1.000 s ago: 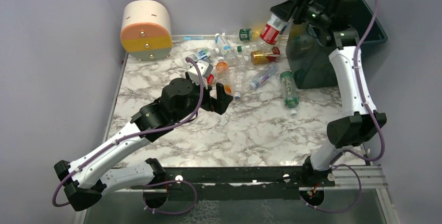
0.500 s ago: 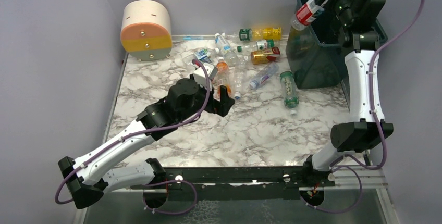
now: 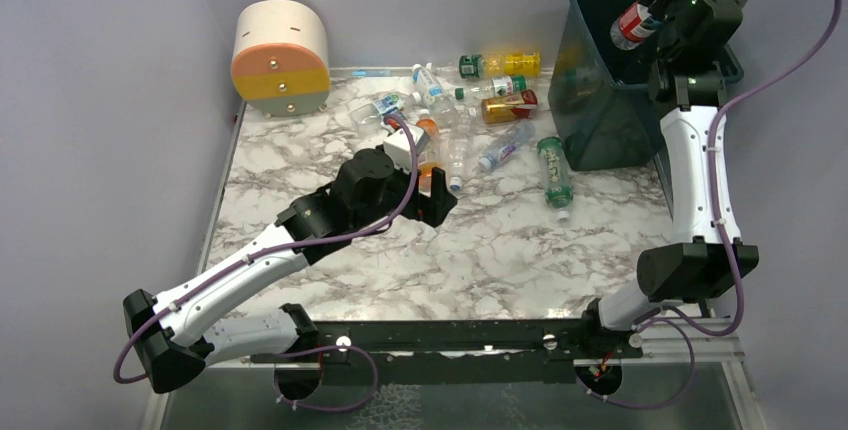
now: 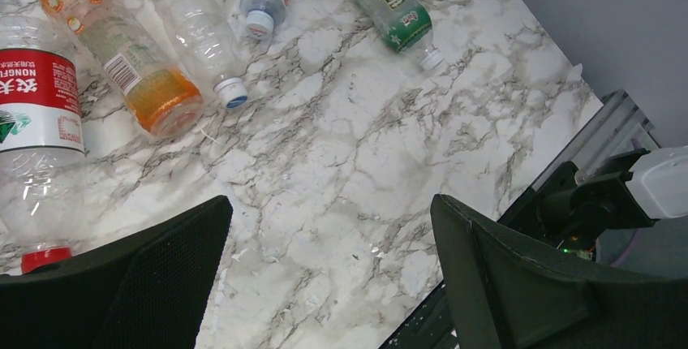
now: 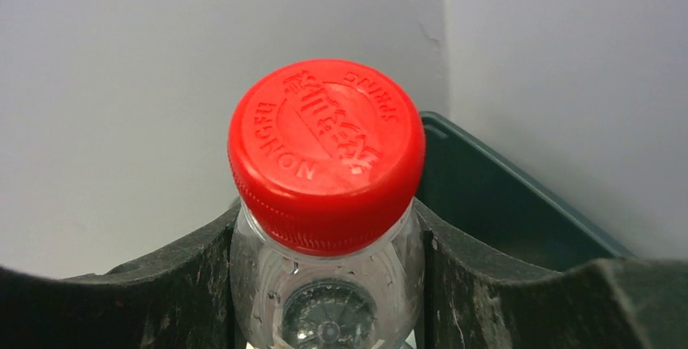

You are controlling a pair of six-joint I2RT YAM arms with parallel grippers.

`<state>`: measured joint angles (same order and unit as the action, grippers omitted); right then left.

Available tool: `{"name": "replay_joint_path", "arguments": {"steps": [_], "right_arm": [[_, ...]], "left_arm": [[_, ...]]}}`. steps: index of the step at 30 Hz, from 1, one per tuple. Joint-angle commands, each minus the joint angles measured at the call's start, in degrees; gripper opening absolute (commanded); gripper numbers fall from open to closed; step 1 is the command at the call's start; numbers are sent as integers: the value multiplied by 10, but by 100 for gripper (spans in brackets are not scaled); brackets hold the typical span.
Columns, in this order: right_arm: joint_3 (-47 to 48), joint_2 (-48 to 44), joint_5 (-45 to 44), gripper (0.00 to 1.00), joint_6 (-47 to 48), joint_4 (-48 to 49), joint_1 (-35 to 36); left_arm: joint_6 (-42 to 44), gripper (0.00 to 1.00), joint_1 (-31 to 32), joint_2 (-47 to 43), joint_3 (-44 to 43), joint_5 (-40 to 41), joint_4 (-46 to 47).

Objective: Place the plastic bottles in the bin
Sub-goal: Place the plastic bottle in the trash bin, then pick up the plastic bottle at the center of the board.

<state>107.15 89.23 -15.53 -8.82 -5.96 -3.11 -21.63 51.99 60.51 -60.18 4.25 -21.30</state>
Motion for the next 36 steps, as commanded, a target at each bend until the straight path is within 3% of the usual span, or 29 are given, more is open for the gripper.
{"name": "replay_joint_path", "arguments": {"steps": [1,4,6,10,18,26,28,32,36], "right_arm": [[-6,3,-84,50,42,37,-2],[2,18,-85,57,52,34,-2],[9,27,-78,74,52,26,-2],[15,39,-65,89,43,7,-2],[15,28,-6,92,4,-21,-2],[88,29,230,98,-57,-110,4],[106,36,278,100,-56,-138,28],[114,37,274,99,-6,-185,136],[63,14,317,99,-34,-199,181]], "left_arm": [[-3,99,2,2,-1,-14,15],[-6,99,2,3,1,-15,14],[-6,99,2,3,2,-15,14],[-7,99,3,5,3,-15,13],[-6,99,2,17,0,13,-4],[-21,99,-33,125,-35,44,-56],[-25,99,-53,149,-39,41,-57],[-20,99,-108,179,-47,38,-56],[-4,99,-160,201,-56,49,-55]]}}
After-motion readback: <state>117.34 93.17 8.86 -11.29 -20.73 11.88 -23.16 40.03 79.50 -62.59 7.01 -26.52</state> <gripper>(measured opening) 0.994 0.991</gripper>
